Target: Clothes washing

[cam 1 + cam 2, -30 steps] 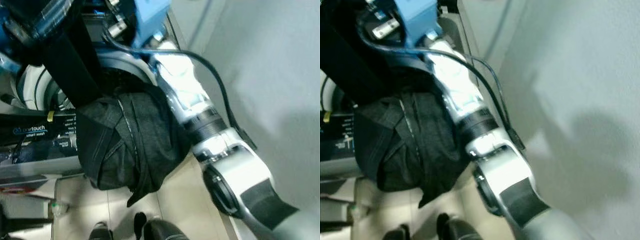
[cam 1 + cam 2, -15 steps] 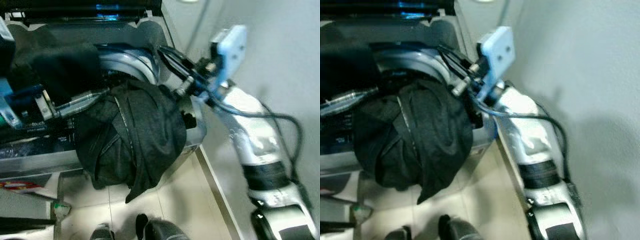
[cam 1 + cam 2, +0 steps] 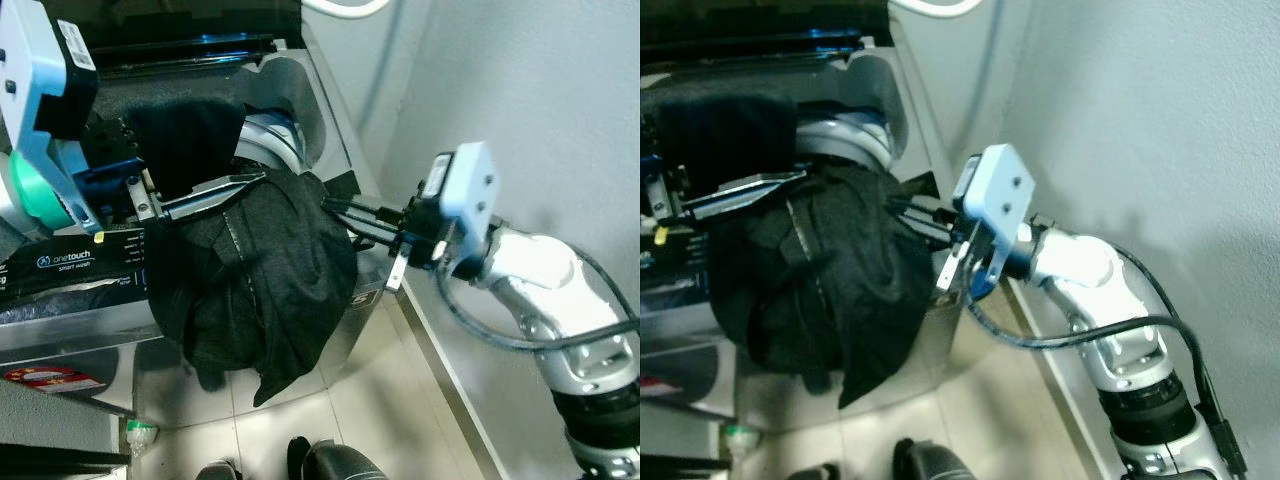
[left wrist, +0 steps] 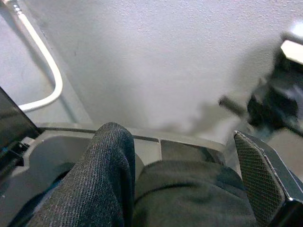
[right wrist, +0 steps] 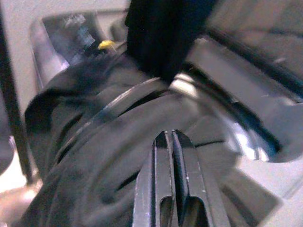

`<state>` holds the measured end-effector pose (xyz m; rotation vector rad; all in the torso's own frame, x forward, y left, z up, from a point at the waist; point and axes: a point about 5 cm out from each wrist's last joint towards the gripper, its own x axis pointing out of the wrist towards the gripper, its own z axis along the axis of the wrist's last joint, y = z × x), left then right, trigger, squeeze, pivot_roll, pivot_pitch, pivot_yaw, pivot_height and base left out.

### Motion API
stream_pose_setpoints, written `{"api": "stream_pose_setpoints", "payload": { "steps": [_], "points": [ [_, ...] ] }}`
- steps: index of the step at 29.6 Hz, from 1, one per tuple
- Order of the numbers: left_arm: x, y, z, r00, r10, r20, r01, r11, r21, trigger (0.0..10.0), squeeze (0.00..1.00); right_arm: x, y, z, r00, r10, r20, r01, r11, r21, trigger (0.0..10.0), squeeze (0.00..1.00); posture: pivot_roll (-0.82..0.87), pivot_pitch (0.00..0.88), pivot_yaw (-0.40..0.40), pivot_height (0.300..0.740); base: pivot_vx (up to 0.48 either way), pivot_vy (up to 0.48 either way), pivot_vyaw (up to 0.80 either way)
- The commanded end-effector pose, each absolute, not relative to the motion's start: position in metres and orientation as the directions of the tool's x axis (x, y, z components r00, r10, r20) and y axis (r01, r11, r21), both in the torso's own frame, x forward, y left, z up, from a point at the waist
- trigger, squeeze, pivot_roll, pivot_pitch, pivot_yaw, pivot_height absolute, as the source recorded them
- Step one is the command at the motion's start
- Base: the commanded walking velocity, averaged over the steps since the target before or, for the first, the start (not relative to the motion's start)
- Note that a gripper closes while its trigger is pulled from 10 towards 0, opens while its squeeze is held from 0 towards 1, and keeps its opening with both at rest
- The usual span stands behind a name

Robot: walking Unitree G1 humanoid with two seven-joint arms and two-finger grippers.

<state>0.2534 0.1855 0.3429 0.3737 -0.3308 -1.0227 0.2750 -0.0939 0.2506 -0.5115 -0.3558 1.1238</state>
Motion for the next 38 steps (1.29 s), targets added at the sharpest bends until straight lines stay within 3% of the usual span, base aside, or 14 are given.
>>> {"api": "stream_pose_setpoints", "payload": {
  "steps": [1,3,7,9,17,25,27,29,30,34,38],
  "points": [
    [0.253,0.182,0.347,0.464,-0.880,0.105,0.752,0.453,0.479,10.0,0.00,0.273,-0.084,0.239,0.384,0.923,-0.037,-0.744,0.286,-0.604,10.0,0.00,0.07,0.074,0.046,0.740,0.000,0.000,0.00],
    [0.255,0.179,0.349,0.453,-0.883,0.122,0.752,0.452,0.480,10.0,0.00,0.276,-0.074,0.227,0.404,0.911,-0.084,-0.701,0.249,-0.668,10.0,0.00,0.07,0.059,0.049,0.740,0.000,0.000,0.00],
    [0.255,0.177,0.349,0.443,-0.888,0.124,0.756,0.444,0.481,10.0,0.00,0.280,-0.069,0.221,0.438,0.896,-0.080,-0.673,0.267,-0.690,10.0,0.00,0.07,0.052,0.056,0.740,0.000,0.000,0.00],
    [0.257,0.176,0.350,0.430,-0.894,0.123,0.759,0.432,0.487,10.0,0.00,0.286,-0.061,0.213,0.518,0.855,-0.028,-0.614,0.349,-0.708,10.0,0.00,0.07,0.044,0.065,0.740,0.000,0.000,0.00],
    [0.260,0.176,0.350,0.432,-0.893,0.127,0.757,0.435,0.488,10.0,0.00,0.287,-0.059,0.207,0.567,0.823,-0.020,-0.581,0.383,-0.718,10.0,0.00,0.06,0.042,0.066,0.740,0.000,0.000,0.00],
    [0.261,0.176,0.346,0.442,-0.886,0.136,0.751,0.449,0.484,10.0,0.00,0.286,-0.057,0.190,0.565,0.820,-0.090,-0.582,0.319,-0.748,10.0,0.00,0.07,0.049,0.052,0.740,0.000,0.000,0.00],
    [0.262,0.177,0.345,0.450,-0.883,0.137,0.747,0.456,0.484,10.0,0.00,0.288,-0.055,0.203,0.574,0.818,0.026,-0.595,0.439,-0.673,10.0,0.00,0.07,0.049,0.052,0.740,0.000,0.000,0.00],
    [0.262,0.177,0.345,0.451,-0.882,0.138,0.746,0.457,0.483,10.0,0.00,0.290,-0.055,0.211,0.582,0.809,0.082,-0.591,0.490,-0.641,10.0,0.00,0.07,0.054,0.048,0.740,0.000,0.000,0.00],
    [0.262,0.177,0.345,0.453,-0.881,0.139,0.745,0.459,0.484,10.0,0.00,0.290,-0.054,0.223,0.583,0.798,0.151,-0.583,0.541,-0.606,10.0,1.00,0.07,0.054,0.048,0.740,0.000,0.000,0.00],
    [0.263,0.176,0.344,0.455,-0.879,0.145,0.741,0.464,0.485,10.0,0.00,0.286,-0.053,0.248,0.557,0.792,0.250,-0.591,0.590,-0.551,10.0,1.00,0.07,0.056,0.048,0.740,0.000,0.000,0.00],
    [0.263,0.176,0.344,0.456,-0.878,0.147,0.740,0.466,0.486,10.0,0.00,0.282,-0.054,0.253,0.531,0.808,0.256,-0.609,0.574,-0.547,10.0,1.00,0.07,0.058,0.046,0.740,0.000,0.000,0.00]
  ]
}}
